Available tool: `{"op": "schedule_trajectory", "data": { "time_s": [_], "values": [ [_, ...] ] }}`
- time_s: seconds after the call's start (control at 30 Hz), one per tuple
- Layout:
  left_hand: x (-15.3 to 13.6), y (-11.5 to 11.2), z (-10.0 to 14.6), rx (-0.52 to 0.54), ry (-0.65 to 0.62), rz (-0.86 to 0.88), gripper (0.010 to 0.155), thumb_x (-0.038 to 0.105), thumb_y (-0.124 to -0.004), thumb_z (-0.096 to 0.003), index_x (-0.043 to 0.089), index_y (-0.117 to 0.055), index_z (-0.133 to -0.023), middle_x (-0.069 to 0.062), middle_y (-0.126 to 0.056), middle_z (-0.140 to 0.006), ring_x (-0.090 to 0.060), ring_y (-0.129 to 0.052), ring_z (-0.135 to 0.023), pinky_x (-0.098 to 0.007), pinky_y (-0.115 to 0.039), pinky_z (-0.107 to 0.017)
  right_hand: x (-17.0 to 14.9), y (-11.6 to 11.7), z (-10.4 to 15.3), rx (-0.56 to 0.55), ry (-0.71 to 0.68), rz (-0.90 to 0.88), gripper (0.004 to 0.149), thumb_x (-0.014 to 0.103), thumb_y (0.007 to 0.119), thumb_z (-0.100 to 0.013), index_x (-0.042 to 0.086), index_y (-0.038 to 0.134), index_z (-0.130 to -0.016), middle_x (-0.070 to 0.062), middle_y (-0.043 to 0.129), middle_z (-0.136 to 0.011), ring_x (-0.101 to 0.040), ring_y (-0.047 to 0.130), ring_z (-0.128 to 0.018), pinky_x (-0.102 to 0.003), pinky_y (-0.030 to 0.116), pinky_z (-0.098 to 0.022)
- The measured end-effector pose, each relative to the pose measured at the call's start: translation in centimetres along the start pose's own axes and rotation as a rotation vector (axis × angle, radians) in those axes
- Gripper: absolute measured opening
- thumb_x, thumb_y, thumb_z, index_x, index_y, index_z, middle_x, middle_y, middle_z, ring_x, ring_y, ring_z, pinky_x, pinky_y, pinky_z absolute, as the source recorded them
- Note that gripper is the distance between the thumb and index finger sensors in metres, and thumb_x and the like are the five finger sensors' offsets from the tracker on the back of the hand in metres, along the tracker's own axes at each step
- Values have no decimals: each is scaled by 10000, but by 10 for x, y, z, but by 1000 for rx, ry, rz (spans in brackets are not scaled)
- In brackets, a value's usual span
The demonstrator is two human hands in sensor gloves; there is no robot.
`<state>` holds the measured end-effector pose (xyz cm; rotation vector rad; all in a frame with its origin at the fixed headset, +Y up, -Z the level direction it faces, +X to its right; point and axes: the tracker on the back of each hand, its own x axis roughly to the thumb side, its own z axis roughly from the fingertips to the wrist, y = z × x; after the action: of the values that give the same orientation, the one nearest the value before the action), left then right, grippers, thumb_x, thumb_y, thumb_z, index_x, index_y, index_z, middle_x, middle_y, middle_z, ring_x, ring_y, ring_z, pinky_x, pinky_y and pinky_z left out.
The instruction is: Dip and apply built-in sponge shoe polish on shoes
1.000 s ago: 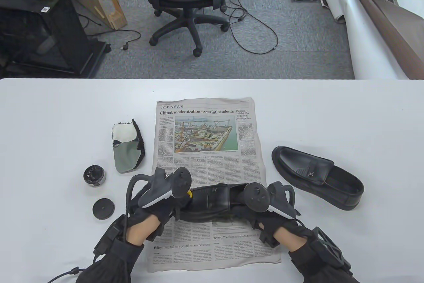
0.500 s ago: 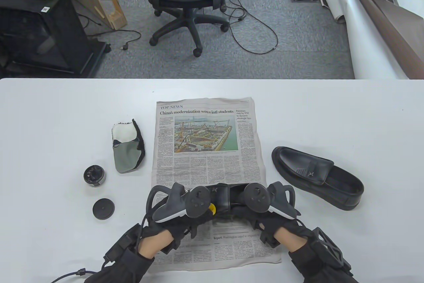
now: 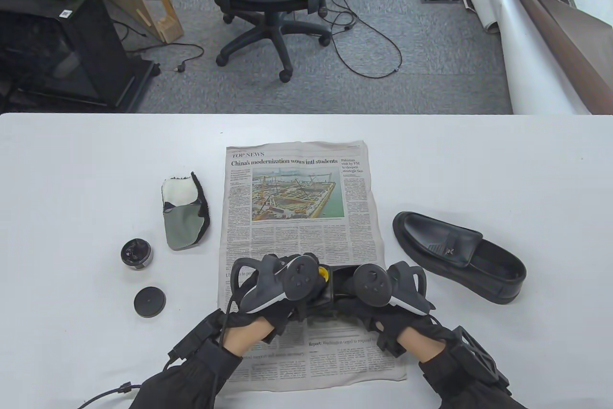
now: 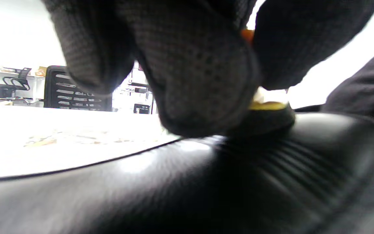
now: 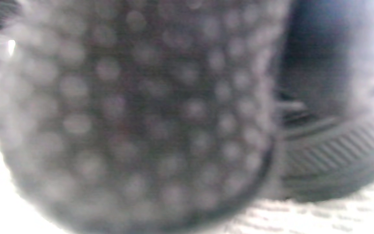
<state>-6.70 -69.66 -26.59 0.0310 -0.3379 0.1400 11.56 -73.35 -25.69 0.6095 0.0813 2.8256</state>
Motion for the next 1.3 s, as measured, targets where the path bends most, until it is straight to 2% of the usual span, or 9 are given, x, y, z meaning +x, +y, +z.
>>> {"op": "schedule_trajectory", "data": {
  "time_s": [0.1,0.27,0.57,0.7,0.83,0.97,1.1,1.3],
  "values": [
    [-4,-2,-9,-43,45,16,474,517,-938,-385,242,-880,-766,-23,-1080,-558,8,-1104,-242,-362,-940,-450,0,0,0,-7,9,1,447,535,921,-293,222,1000,-602,-8,1064,-440,54,1090,40,-241,991,-147],
    [-15,-1,-8,-57,110,-63,470,512,-951,-383,234,-893,-757,-32,-1086,-535,10,-1099,-222,-358,-947,-438,0,0,1,-11,19,7,449,536,922,-292,220,1000,-601,-8,1065,-437,54,1091,41,-241,992,-147],
    [-49,-3,-5,-184,221,-83,469,510,-952,-386,228,-896,-757,-35,-1086,-534,5,-1098,-220,-363,-942,-439,1,0,1,-10,36,11,447,537,920,-292,224,1000,-601,-6,1066,-438,53,1092,38,-241,992,-150],
    [-51,5,3,-216,193,-85,470,510,-952,-387,232,-891,-761,-34,-1083,-544,5,-1096,-230,-363,-938,-450,1,0,1,-10,39,12,449,538,920,-292,222,1001,-600,-6,1066,-438,56,1092,38,-242,992,-151],
    [-45,9,13,-286,112,15,468,500,-956,-390,239,-888,-773,-35,-1082,-570,1,-1103,-252,-368,-930,-472,1,0,1,-12,39,13,448,538,920,-292,223,1000,-601,-7,1065,-438,52,1092,37,-241,992,-151],
    [-34,12,19,-356,20,41,467,494,-962,-387,262,-876,-784,-28,-1078,-616,-4,-1122,-298,-371,-926,-488,1,0,1,-11,35,13,447,537,920,-293,225,999,-602,-6,1064,-441,55,1092,36,-241,992,-153],
    [-22,13,20,-348,-39,142,469,488,-968,-385,267,-876,-789,-25,-1082,-629,-8,-1132,-313,-370,-928,-486,1,0,1,-11,30,9,449,538,920,-293,223,998,-603,-5,1065,-440,55,1091,37,-241,991,-152],
    [1,13,16,-203,-38,95,466,501,-958,-388,257,-883,-777,-23,-1086,-599,0,-1126,-286,-363,-934,-470,0,0,1,-10,21,5,448,537,921,-291,224,999,-602,-5,1064,-441,53,1090,38,-241,991,-151]
  ]
}}
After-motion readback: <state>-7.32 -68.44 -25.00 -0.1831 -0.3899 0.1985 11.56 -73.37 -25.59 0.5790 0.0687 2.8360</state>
